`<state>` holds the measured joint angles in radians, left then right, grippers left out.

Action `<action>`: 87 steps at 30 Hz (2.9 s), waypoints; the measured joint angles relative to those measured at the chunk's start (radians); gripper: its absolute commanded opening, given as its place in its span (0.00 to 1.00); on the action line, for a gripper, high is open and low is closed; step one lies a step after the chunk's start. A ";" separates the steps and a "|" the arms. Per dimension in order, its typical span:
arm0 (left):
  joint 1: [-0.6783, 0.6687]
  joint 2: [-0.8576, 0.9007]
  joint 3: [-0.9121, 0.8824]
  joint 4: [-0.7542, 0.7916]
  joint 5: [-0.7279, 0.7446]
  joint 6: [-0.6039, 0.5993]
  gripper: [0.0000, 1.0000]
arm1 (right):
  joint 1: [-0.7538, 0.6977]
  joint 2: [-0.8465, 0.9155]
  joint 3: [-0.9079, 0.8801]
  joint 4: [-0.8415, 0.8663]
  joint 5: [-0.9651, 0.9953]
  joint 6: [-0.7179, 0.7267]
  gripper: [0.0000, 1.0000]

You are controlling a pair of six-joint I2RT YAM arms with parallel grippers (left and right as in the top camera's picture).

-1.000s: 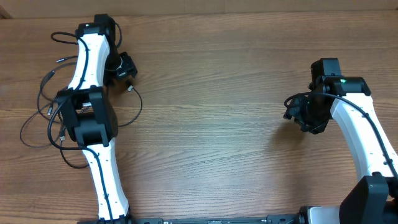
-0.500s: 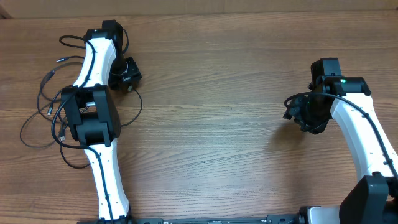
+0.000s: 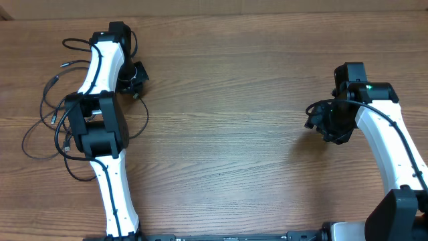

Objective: Untangle cables

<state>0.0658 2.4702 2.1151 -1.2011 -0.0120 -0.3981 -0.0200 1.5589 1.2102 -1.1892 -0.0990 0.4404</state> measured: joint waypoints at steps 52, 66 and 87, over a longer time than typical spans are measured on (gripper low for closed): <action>0.412 -0.446 0.016 0.010 -0.058 0.035 1.00 | 0.000 0.000 0.000 0.086 -0.002 -0.003 1.00; 0.173 -0.446 0.016 -0.096 0.227 0.202 0.95 | 0.003 0.003 0.079 0.205 -0.170 -0.234 1.00; 0.025 -0.569 -0.126 -0.460 0.040 0.218 0.81 | -0.005 -0.293 0.032 -0.027 -0.016 -0.304 1.00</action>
<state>0.0910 1.9011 1.9888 -1.6611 0.0280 -0.1802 -0.0246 1.2663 1.2427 -1.2163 -0.1146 0.1360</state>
